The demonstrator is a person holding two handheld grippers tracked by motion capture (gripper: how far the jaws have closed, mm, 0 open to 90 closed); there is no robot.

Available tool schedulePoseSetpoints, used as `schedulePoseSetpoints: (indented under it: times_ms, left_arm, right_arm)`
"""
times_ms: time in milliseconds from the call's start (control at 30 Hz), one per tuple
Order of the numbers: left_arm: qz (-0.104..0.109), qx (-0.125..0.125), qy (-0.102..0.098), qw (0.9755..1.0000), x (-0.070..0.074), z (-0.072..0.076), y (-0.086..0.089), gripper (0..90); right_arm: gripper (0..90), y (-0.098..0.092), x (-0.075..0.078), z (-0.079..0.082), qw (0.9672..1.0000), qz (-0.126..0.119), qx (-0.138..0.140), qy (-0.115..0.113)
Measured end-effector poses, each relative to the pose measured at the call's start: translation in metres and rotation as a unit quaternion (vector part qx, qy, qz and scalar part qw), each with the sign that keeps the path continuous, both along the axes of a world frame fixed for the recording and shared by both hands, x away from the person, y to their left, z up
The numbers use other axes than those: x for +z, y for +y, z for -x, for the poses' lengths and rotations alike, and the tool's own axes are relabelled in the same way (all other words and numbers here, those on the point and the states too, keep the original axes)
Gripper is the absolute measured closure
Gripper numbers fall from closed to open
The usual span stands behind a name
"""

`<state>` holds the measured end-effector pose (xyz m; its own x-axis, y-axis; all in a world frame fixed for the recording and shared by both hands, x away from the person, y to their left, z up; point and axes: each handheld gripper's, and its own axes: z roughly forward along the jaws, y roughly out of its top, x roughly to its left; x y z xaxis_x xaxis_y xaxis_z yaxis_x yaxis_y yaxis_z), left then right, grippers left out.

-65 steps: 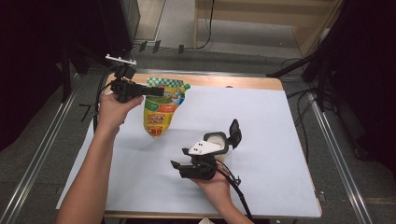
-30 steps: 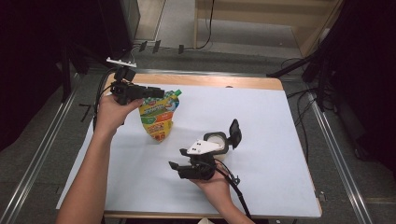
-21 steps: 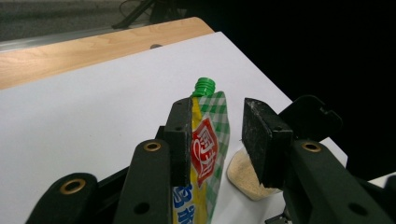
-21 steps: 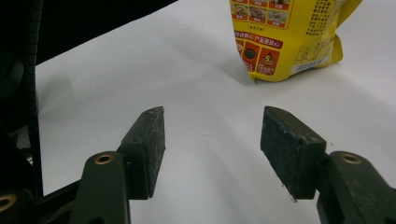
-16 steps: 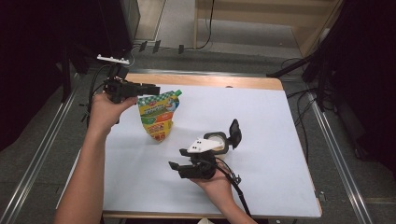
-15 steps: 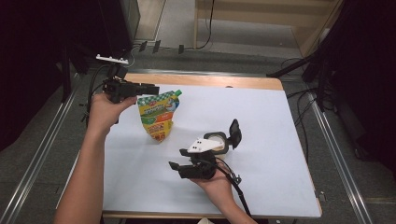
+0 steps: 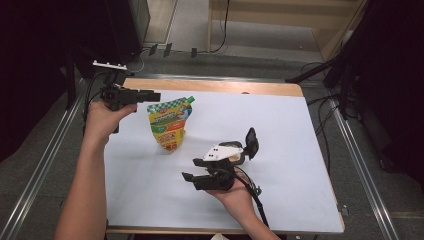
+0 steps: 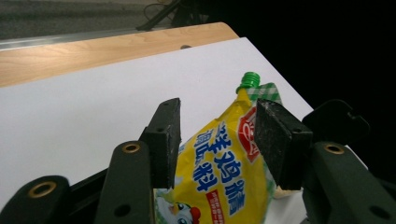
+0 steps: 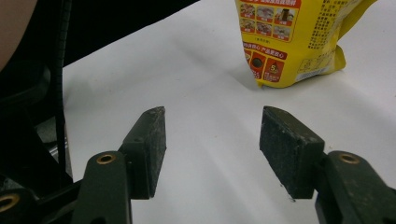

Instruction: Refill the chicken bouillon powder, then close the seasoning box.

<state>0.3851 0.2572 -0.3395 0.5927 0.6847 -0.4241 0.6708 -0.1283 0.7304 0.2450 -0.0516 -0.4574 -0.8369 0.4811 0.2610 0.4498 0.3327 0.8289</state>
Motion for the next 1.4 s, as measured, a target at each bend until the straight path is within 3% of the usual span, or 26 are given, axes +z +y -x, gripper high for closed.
schedulePoseSetpoints:
  times_ms: [533,900,1400]
  left_arm:
    - [-0.007,0.006,0.011,0.9999,-0.017,-0.003,0.007,45.8]
    - [-0.001,0.019,0.023,0.9996,-0.028,-0.007,0.011,45.0]
    - [-0.009,0.028,0.037,0.9989,-0.039,-0.010,0.010,43.6]
  right_arm:
    - [42.4,-0.016,0.021,-0.011,1.0000,-0.003,-0.007,-0.003]
    - [42.4,-0.037,0.039,-0.018,0.9997,-0.005,-0.020,-0.011]
    - [42.3,-0.068,0.059,-0.026,0.9994,-0.002,-0.031,-0.012]
